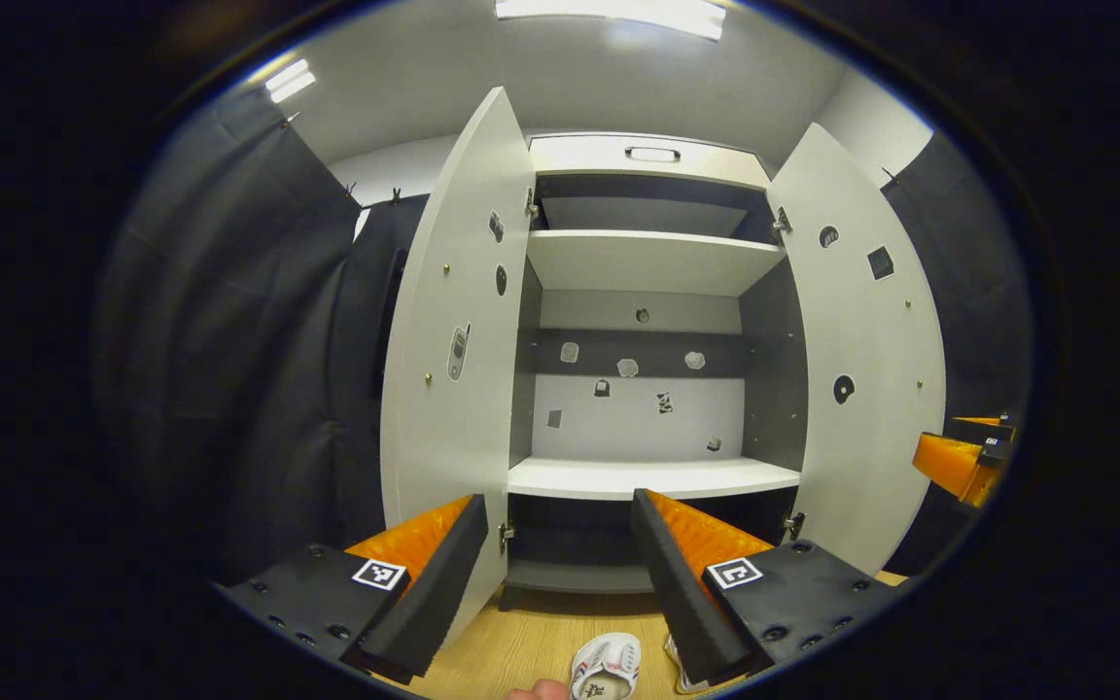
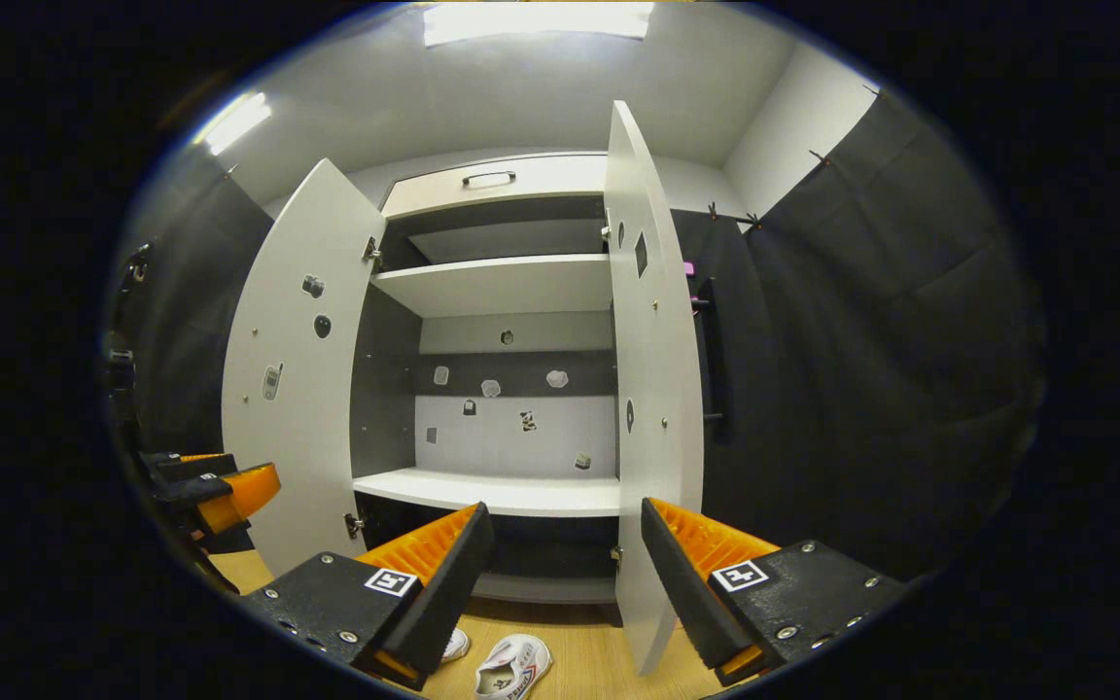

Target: Grab one shoe with the right hand and put it into the shoe cabinet, grab the other shoe with the left hand and put it into the shoe cabinet; then close the right door with the right hand and the left door with the left hand.

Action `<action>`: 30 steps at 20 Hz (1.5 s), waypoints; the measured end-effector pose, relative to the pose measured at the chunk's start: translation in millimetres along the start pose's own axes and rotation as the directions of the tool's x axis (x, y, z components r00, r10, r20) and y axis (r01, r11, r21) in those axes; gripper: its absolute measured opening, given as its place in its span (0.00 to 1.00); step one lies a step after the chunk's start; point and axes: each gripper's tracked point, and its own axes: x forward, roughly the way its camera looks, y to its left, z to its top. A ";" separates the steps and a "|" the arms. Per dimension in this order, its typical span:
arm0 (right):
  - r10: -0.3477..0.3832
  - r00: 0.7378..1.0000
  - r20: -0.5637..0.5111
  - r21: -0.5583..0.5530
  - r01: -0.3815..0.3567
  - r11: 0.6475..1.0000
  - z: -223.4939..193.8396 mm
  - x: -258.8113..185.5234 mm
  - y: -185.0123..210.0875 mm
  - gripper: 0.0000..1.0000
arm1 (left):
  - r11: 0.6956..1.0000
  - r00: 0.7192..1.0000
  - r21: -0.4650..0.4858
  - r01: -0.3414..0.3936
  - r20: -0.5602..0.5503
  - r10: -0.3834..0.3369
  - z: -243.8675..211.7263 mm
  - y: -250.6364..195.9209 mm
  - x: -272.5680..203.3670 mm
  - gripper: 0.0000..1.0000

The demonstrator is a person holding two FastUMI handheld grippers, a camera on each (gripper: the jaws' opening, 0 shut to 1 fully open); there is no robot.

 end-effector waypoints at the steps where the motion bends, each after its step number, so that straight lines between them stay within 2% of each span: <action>1: 0.005 1.000 -0.002 0.003 -0.005 1.000 -0.1 1.1 2.1 0.94 | 1.000 1.000 0.001 0.002 -0.002 -0.002 -0.8 -1.4 0.1 0.96; 6: 0.078 0.994 -0.072 0.026 -0.076 0.997 -29.9 17.3 32.3 0.94 | 1.000 1.000 -0.004 0.010 0.001 -0.010 0.7 -4.9 1.6 0.96; 8: 0.098 0.987 -0.127 0.022 -0.096 0.995 -58.3 26.0 41.2 0.94 | 1.000 1.000 -0.012 0.019 0.002 -0.019 0.0 -8.6 0.4 0.96; 11: 0.090 0.965 -0.245 -0.004 -0.093 0.996 -128.6 39.7 43.0 0.94 | 0.999 0.999 -0.015 0.034 0.000 -0.034 -2.3 -13.0 -2.2 0.96; 16: 0.085 0.874 -0.478 -0.025 -0.110 0.994 -272.0 39.5 47.9 0.95 | 0.998 0.999 -0.032 0.049 -0.010 -0.049 -5.4 -15.1 -6.7 0.96; 17: 0.068 0.854 -0.515 -0.054 -0.112 0.992 -297.5 40.7 45.4 0.91 | 0.998 0.999 -0.032 0.049 -0.014 -0.050 -7.4 -14.8 -7.4 0.96; 18: 0.049 0.827 -0.560 -0.084 -0.116 0.990 -320.9 36.2 42.8 0.94 | 0.999 0.999 -0.028 0.045 -0.016 -0.046 -7.8 -13.1 -8.0 0.96; 20: 0.036 0.762 -0.646 -0.095 -0.128 0.987 -361.4 23.7 40.9 0.94 | 0.999 0.999 -0.021 0.037 -0.017 -0.037 -6.8 -8.8 -8.7 0.96; 21: 0.031 0.739 -0.673 -0.097 -0.130 0.987 -376.2 19.2 41.1 0.94 | 0.999 0.999 -0.019 0.031 -0.016 -0.032 -6.8 -6.8 -10.0 0.96; 23: -0.003 0.718 -0.696 -0.132 -0.123 0.984 -397.6 21.4 33.7 0.90 | 1.000 1.000 -0.018 0.020 -0.018 -0.020 -7.2 -3.0 -11.2 0.96; 26: 0.004 0.705 -0.709 -0.116 -0.122 0.986 -413.6 35.6 37.4 0.83 | 1.000 0.999 -0.019 0.015 -0.029 -0.015 -9.0 -0.7 -11.6 0.96; 28: 0.000 0.683 -0.730 -0.116 -0.124 0.985 -429.1 43.0 37.4 0.77 | 1.000 0.999 -0.010 0.017 -0.036 -0.018 -10.3 -2.3 -11.7 0.96; 30: 0.001 0.672 -0.741 -0.088 -0.099 0.991 -438.3 50.2 40.3 0.75 | 1.000 0.999 0.002 0.020 -0.032 -0.020 -8.5 -3.0 -11.8 0.96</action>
